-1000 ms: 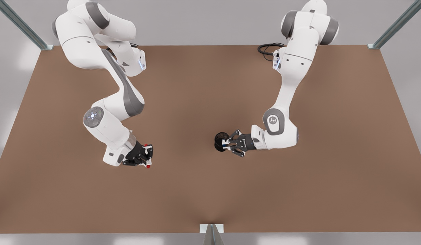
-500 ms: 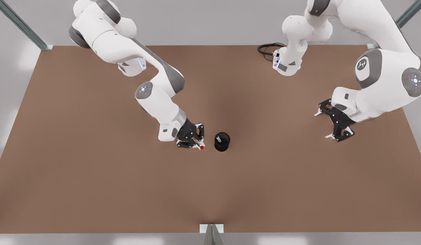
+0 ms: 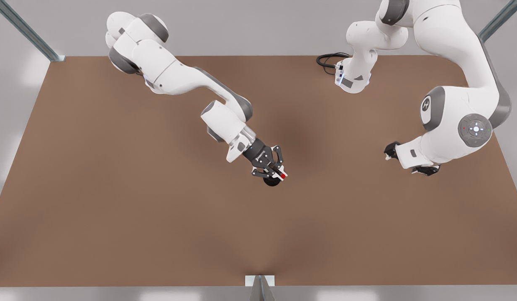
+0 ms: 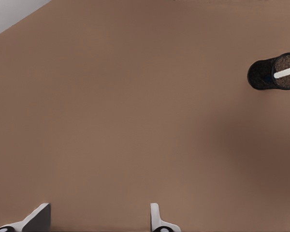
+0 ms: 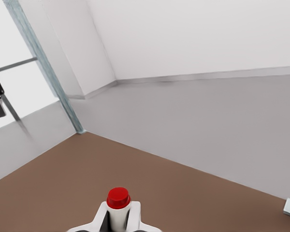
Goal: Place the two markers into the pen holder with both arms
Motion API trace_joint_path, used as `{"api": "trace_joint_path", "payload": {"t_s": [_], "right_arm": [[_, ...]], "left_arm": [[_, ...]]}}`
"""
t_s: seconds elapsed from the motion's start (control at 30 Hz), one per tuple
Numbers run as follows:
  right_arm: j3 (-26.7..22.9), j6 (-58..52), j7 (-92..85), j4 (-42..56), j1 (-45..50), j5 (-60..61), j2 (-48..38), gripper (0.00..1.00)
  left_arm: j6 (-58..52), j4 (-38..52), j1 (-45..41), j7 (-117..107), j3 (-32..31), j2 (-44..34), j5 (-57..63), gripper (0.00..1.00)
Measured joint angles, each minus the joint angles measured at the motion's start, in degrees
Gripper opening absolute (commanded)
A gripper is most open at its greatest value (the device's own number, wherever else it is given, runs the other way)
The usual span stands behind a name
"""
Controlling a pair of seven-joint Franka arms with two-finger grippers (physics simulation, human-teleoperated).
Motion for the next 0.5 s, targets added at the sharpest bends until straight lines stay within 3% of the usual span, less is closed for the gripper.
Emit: {"api": "trace_joint_path", "payload": {"t_s": [0.5], "right_arm": [[-6.5,8.5,2.9,-5.7,2.5,-6.0,0.8,0.21]], "left_arm": [[0.1,-0.4,-0.2,-20.0,-0.1,3.0,-1.8,1.00]]}}
